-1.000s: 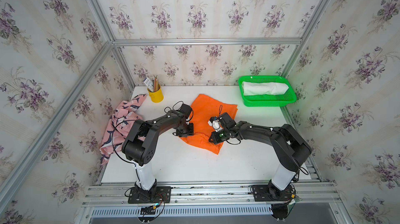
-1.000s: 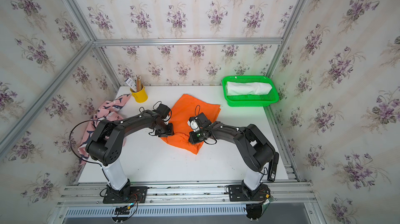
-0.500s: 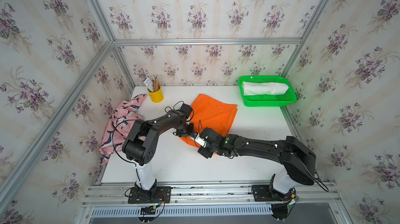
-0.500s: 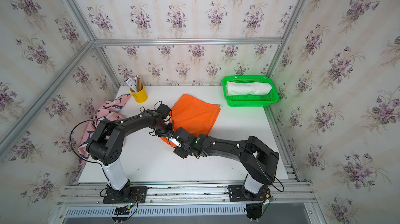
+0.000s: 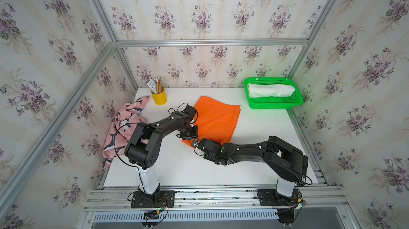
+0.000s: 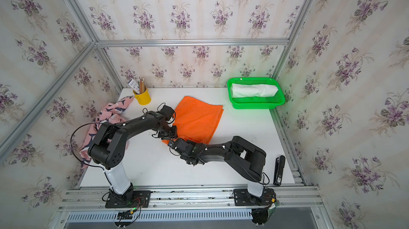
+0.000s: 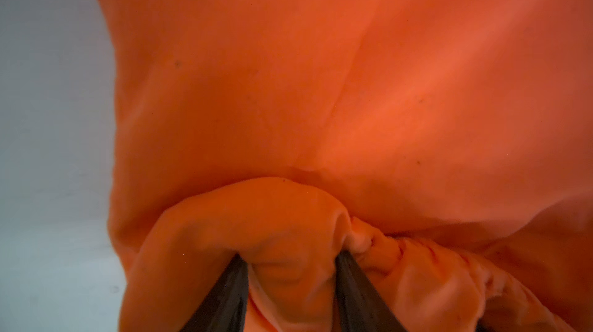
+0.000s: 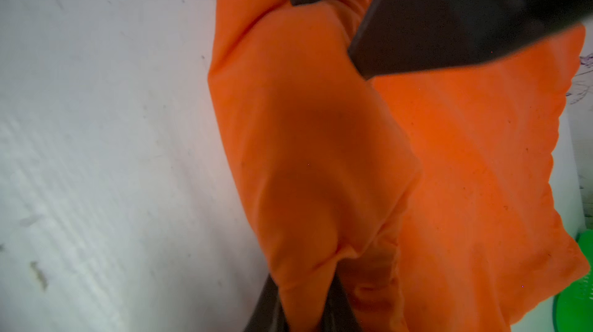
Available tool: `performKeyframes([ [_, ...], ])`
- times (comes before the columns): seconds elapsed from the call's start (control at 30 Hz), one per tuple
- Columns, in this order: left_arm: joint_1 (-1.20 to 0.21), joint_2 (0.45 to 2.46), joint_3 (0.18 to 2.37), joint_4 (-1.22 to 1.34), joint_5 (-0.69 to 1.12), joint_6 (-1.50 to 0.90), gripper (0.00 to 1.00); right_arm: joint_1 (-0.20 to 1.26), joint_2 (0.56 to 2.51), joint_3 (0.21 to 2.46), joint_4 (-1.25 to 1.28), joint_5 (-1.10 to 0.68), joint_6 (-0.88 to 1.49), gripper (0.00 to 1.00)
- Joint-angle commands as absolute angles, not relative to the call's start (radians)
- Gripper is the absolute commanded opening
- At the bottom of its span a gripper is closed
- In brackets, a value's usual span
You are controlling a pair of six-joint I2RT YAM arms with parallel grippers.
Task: Roll up the shorts
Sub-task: Roll the shorts at the center of the board.
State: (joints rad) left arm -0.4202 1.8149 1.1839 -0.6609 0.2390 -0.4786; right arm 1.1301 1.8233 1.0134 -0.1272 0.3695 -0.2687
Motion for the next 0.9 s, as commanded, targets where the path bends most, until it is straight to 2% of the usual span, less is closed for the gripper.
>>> performKeyframes([
  [0.0,-0.419,1.761,1.189,-0.718,0.183,-0.461,0.54,1.124,1.791,1.046,-0.269,0.128,-0.145,0.06],
  [0.1,-0.413,1.697,1.202,-0.759,0.143,-0.453,0.60,1.122,1.775,1.073,-0.326,-0.097,-0.069,0.03],
  [0.23,-0.402,1.625,1.212,-0.806,0.128,-0.434,0.57,1.095,1.782,1.105,-0.344,-0.357,0.033,0.02],
  [0.47,-0.396,1.550,1.243,-0.869,0.112,-0.424,0.56,0.902,1.834,1.078,-0.161,-0.797,0.257,0.02],
  [0.63,-0.398,1.537,1.264,-0.892,0.143,-0.411,0.56,0.769,1.949,1.072,-0.053,-0.946,0.372,0.08],
  [0.77,-0.414,1.538,1.267,-0.900,0.161,-0.411,0.56,0.691,2.061,1.092,-0.061,-0.915,0.430,0.24],
  [0.87,-0.437,1.542,1.271,-0.905,0.170,-0.414,0.56,0.669,2.107,1.092,-0.058,-0.892,0.441,0.29],
])
